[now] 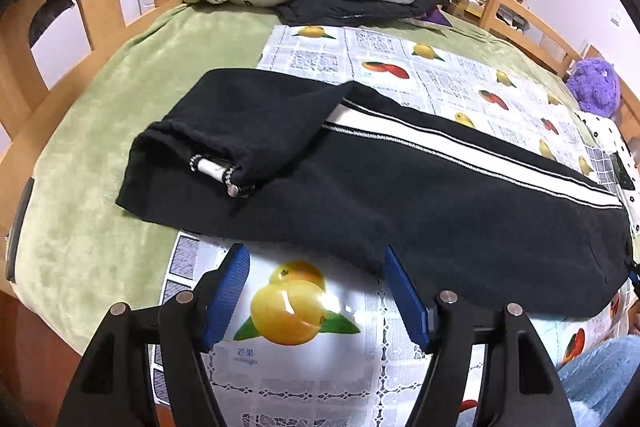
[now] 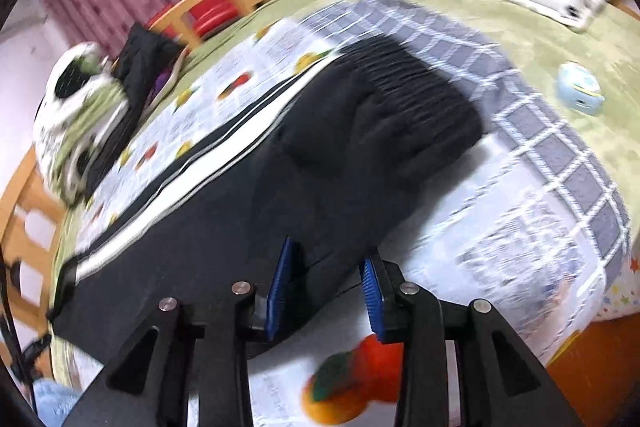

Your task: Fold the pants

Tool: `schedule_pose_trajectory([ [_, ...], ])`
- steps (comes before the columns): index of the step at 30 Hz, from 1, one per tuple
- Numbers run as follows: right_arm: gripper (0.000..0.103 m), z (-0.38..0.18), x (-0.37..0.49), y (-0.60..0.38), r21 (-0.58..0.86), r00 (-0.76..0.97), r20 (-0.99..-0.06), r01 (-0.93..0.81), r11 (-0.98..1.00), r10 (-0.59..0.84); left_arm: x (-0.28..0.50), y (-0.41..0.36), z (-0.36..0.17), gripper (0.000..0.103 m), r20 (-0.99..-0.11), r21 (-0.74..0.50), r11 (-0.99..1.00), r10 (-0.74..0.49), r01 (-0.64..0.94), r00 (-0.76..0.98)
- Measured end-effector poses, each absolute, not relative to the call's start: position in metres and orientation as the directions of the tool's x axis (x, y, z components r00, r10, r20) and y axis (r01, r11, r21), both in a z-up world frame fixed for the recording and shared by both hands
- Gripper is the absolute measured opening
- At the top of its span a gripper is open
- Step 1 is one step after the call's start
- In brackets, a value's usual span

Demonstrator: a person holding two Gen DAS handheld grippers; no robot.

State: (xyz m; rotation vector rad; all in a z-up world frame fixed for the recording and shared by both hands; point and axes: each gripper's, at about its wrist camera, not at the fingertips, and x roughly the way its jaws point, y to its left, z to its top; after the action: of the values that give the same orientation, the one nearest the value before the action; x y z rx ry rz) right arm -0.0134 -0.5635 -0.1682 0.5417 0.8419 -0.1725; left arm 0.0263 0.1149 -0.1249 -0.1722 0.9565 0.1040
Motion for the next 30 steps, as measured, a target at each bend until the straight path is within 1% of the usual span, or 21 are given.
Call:
schedule_pose_trajectory([
  [2,0.037,-0.171,-0.017,-0.58,0.416,0.682,-0.731,0.404,0.815,0.035,0.029,0.113,-0.125,0.068,-0.816,-0.083,0.982,0.031,-0.171,0.577],
  [4,0.043,-0.178,-0.01,-0.595,0.469,0.691,-0.72,0.426,0.774,0.055,0.031,0.111,-0.125,0.068,-0.809,-0.067,0.984,0.044,-0.166,0.586],
  [6,0.044,-0.189,0.008,-0.604,0.506,0.687,-0.721,0.431,0.747,0.091,0.04,0.11,-0.128,0.068,-0.812,-0.041,0.983,0.07,-0.176,0.58],
  [7,0.048,-0.193,0.017,-0.606,0.506,0.68,-0.727,0.435,0.745,0.096,0.044,0.109,-0.129,0.068,-0.815,-0.037,0.983,0.075,-0.181,0.575],
  [8,0.059,-0.199,0.028,-0.608,0.51,0.671,-0.734,0.443,0.738,0.104,0.047,0.109,-0.13,0.068,-0.817,-0.039,0.982,0.076,-0.185,0.571],
  [9,0.064,-0.203,0.037,-0.609,0.519,0.672,-0.733,0.45,0.727,0.108,0.051,0.11,-0.132,0.068,-0.819,-0.044,0.981,0.072,-0.187,0.569],
  [10,0.065,-0.205,0.044,-0.609,0.526,0.674,-0.731,0.456,0.718,0.106,0.055,0.111,-0.133,0.068,-0.82,-0.046,0.981,0.07,-0.188,0.568],
  [13,0.035,-0.199,0.059,-0.605,0.483,0.681,-0.732,0.48,0.732,0.036,0.063,0.111,-0.138,0.068,-0.821,-0.032,0.978,0.092,-0.207,0.563],
  [14,0.03,-0.193,0.064,-0.606,0.471,0.695,-0.719,0.456,0.755,0.03,0.066,0.112,-0.14,0.068,-0.823,-0.033,0.976,0.097,-0.216,0.56],
  [15,0.028,-0.188,0.067,-0.609,0.468,0.703,-0.71,0.445,0.763,0.025,0.067,0.112,-0.14,0.068,-0.823,-0.037,0.975,0.095,-0.22,0.56],
  [18,0.026,-0.169,0.07,-0.627,0.495,0.751,-0.66,0.431,0.755,0.004,0.069,0.113,-0.141,0.068,-0.822,-0.052,0.974,0.084,-0.221,0.563],
  [20,0.027,-0.165,0.071,-0.639,0.502,0.758,-0.651,0.464,0.73,-0.035,0.068,0.111,-0.141,0.068,-0.82,-0.045,0.975,0.088,-0.216,0.565],
  [22,0.032,-0.175,0.08,-0.648,0.474,0.71,-0.703,0.508,0.719,-0.038,0.067,0.109,-0.141,0.068,-0.813,-0.027,0.977,0.101,-0.211,0.573],
  [24,0.034,-0.185,0.086,-0.649,0.425,0.655,-0.756,0.513,0.746,-0.02,0.066,0.109,-0.139,0.068,-0.805,0.001,0.976,0.129,-0.216,0.579],
  [27,0.035,-0.183,0.07,-0.643,0.345,0.623,-0.78,0.491,0.8,-0.046,0.063,0.115,-0.134,0.068,-0.791,-0.003,0.976,0.132,-0.22,0.597],
  [30,0.035,-0.165,0.05,-0.631,0.272,0.617,-0.782,0.465,0.842,-0.088,0.072,0.125,-0.134,0.068,-0.789,-0.003,0.974,0.137,-0.227,0.598],
])
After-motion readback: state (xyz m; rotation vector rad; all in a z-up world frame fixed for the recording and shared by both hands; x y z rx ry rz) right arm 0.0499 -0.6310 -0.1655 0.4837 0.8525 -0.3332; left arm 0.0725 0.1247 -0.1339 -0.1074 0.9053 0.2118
